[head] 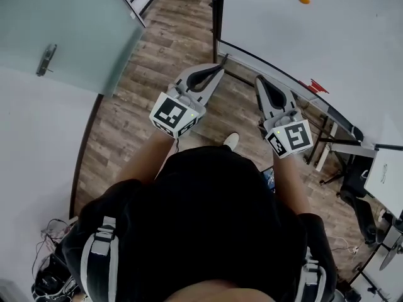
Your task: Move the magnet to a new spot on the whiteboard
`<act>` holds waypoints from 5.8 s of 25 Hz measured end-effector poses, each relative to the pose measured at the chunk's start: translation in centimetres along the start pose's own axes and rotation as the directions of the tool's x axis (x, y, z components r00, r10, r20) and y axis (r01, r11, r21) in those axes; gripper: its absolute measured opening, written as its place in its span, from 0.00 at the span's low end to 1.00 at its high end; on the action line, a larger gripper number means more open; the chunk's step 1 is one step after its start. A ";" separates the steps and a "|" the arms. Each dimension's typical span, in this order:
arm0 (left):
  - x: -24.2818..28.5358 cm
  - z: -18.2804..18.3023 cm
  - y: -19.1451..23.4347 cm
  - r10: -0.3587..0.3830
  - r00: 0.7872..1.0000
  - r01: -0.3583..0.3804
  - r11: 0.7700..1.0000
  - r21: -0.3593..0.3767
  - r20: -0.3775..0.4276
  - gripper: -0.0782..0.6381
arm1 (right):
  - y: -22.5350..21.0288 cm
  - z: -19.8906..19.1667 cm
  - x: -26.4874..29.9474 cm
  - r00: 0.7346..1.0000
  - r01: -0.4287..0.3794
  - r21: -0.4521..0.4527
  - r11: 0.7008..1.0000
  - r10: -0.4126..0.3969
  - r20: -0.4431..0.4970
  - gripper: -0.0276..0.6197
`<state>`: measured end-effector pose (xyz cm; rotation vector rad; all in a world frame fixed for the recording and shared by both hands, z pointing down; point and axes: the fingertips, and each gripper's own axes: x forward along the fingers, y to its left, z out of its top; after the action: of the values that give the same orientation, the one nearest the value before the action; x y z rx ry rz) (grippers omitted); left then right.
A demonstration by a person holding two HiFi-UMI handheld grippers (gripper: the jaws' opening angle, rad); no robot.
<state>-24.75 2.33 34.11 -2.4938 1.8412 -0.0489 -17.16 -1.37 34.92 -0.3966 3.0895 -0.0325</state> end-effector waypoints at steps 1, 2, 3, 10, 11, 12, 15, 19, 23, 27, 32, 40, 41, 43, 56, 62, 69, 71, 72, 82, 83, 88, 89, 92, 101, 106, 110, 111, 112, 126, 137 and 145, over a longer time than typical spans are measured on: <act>0.8 0.0 0.1 0.002 1.000 -0.002 1.000 0.002 -0.001 0.12 | -0.8 0.1 0.1 1.000 -0.001 0.000 1.000 0.001 0.001 0.04; 1.5 0.0 0.2 0.003 1.000 -0.003 1.000 0.004 -0.002 0.12 | -1.5 0.1 0.1 1.000 -0.002 0.002 1.000 0.002 0.002 0.04; 2.2 0.0 0.2 0.005 1.000 -0.005 1.000 0.005 -0.003 0.12 | -2.2 0.0 0.1 1.000 -0.003 0.003 1.000 0.003 0.002 0.04; 6.7 0.2 0.3 0.024 1.000 -0.023 1.000 0.014 -0.009 0.12 | -6.9 -0.4 -0.4 1.000 -0.006 0.022 1.000 0.006 -0.002 0.04; 7.2 0.3 0.3 0.026 1.000 -0.026 1.000 0.017 -0.009 0.12 | -7.5 -0.5 -0.5 1.000 -0.009 0.023 1.000 0.009 -0.001 0.04; 7.7 0.2 0.3 0.029 1.000 -0.028 0.999 0.022 -0.011 0.12 | -8.0 -0.5 -0.5 1.000 -0.011 0.024 1.000 0.011 0.000 0.04; 8.9 -0.2 0.1 0.028 0.999 -0.028 0.999 0.032 -0.025 0.12 | -9.3 -0.8 -0.8 1.000 -0.009 0.031 0.999 0.008 0.003 0.04; 10.4 -0.1 0.3 0.028 0.999 -0.027 0.999 0.035 -0.030 0.12 | -10.8 -0.7 -1.0 1.000 0.001 0.042 0.999 -0.002 0.008 0.04; 11.9 -0.3 1.2 0.012 1.000 -0.011 0.999 0.030 -0.025 0.12 | -12.1 -1.0 -0.3 1.000 0.017 0.045 0.999 -0.017 0.002 0.04; 13.5 -0.4 2.6 -0.022 1.000 0.022 0.999 0.028 -0.019 0.12 | -13.1 -1.3 1.1 0.999 0.041 0.045 0.998 -0.041 -0.006 0.04; 15.6 -0.4 5.0 -0.091 0.996 0.091 0.995 0.026 -0.009 0.12 | -14.5 -0.6 3.3 0.994 0.105 0.032 0.994 -0.105 -0.008 0.04; 18.3 0.5 8.6 -0.227 0.974 0.227 0.973 0.037 0.018 0.12 | -16.7 0.6 7.2 0.966 0.259 -0.008 0.966 -0.259 -0.006 0.04; 18.5 0.6 9.1 -0.240 0.971 0.239 0.970 0.039 0.021 0.12 | -16.8 0.8 7.6 0.960 0.280 -0.016 0.960 -0.280 -0.004 0.04; 19.2 0.8 10.0 -0.266 0.964 0.265 0.964 0.035 0.026 0.12 | -17.5 1.3 8.3 0.946 0.324 -0.037 0.945 -0.324 -0.005 0.04; 21.5 0.2 12.7 -0.436 0.899 0.435 0.900 0.023 0.046 0.12 | -21.9 4.4 9.1 0.762 0.645 -0.112 0.756 -0.647 0.022 0.04; 21.6 0.4 13.1 -0.492 0.869 0.491 0.871 0.030 0.054 0.12 | -22.5 6.2 9.4 0.686 0.722 -0.173 0.670 -0.727 0.044 0.04; 21.5 0.6 13.6 -0.534 0.843 0.533 0.845 0.032 0.065 0.12 | -23.3 8.0 9.9 0.616 0.774 -0.230 0.590 -0.785 0.061 0.05; 21.5 0.6 13.7 -0.539 0.840 0.538 0.842 0.027 0.069 0.12 | -23.5 8.2 9.8 0.601 0.784 -0.242 0.572 -0.797 0.061 0.07; 21.5 0.6 13.8 -0.541 0.838 0.540 0.841 0.026 0.072 0.12 | -23.7 8.3 9.7 0.591 0.789 -0.252 0.561 -0.804 0.063 0.08; 21.9 0.4 13.9 -0.565 0.822 0.564 0.825 0.030 0.069 0.12 | -25.2 8.8 9.7 0.523 0.822 -0.302 0.483 -0.849 0.067 0.20; 22.1 0.5 13.8 -0.564 0.823 0.563 0.826 0.031 0.068 0.12 | -25.5 8.8 9.5 0.520 0.824 -0.304 0.479 -0.852 0.065 0.21; 22.1 0.4 14.4 -0.566 0.821 0.566 0.824 0.021 0.073 0.12 | -25.8 8.8 9.9 0.510 0.828 -0.306 0.469 -0.858 0.065 0.24; 22.0 0.4 14.5 -0.567 0.820 0.567 0.823 0.023 0.074 0.12 | -25.8 8.8 10.0 0.509 0.828 -0.307 0.469 -0.858 0.065 0.24; 22.0 0.4 14.6 -0.567 0.820 0.567 0.823 0.026 0.073 0.12 | -26.0 8.7 10.3 0.508 0.827 -0.311 0.468 -0.859 0.059 0.24; 22.3 0.3 15.2 -0.566 0.822 0.566 0.824 0.017 0.071 0.12 | -26.3 8.7 10.3 0.495 0.837 -0.303 0.455 -0.866 0.068 0.23; 22.5 -0.1 15.1 -0.570 0.819 0.570 0.821 0.010 0.064 0.12 | -26.3 8.6 10.5 0.505 0.831 -0.305 0.465 -0.861 0.063 0.23; 22.3 -0.2 15.0 -0.580 0.812 0.580 0.814 0.014 0.063 0.12 | -26.2 8.5 10.4 0.506 0.832 -0.297 0.469 -0.861 0.058 0.23; 22.2 -0.2 14.9 -0.582 0.810 0.583 0.813 0.013 0.066 0.12 | -26.1 8.4 10.4 0.505 0.833 -0.294 0.469 -0.861 0.057 0.23; 22.2 -0.2 14.9 -0.584 0.809 0.584 0.811 0.012 0.067 0.12 | -26.1 8.4 10.3 0.503 0.835 -0.292 0.467 -0.862 0.059 0.23; 21.5 -0.1 14.7 -0.618 0.782 0.619 0.785 0.018 0.082 0.12 | -24.1 8.7 8.4 0.483 0.854 -0.265 0.448 -0.871 0.086 0.23; 21.4 0.2 12.4 -0.615 0.783 0.616 0.787 0.025 0.094 0.12 | -20.9 7.8 6.8 0.617 0.781 -0.211 0.589 -0.780 0.106 0.23; 19.3 1.1 9.3 -0.580 0.810 0.578 0.815 0.050 0.083 0.12 | -18.6 6.3 4.1 0.705 0.708 -0.157 0.688 -0.702 0.101 0.23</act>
<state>-27.87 -18.86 32.55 -2.8788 0.9704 0.0314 -16.29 -20.51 28.98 -1.5549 2.6886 0.2457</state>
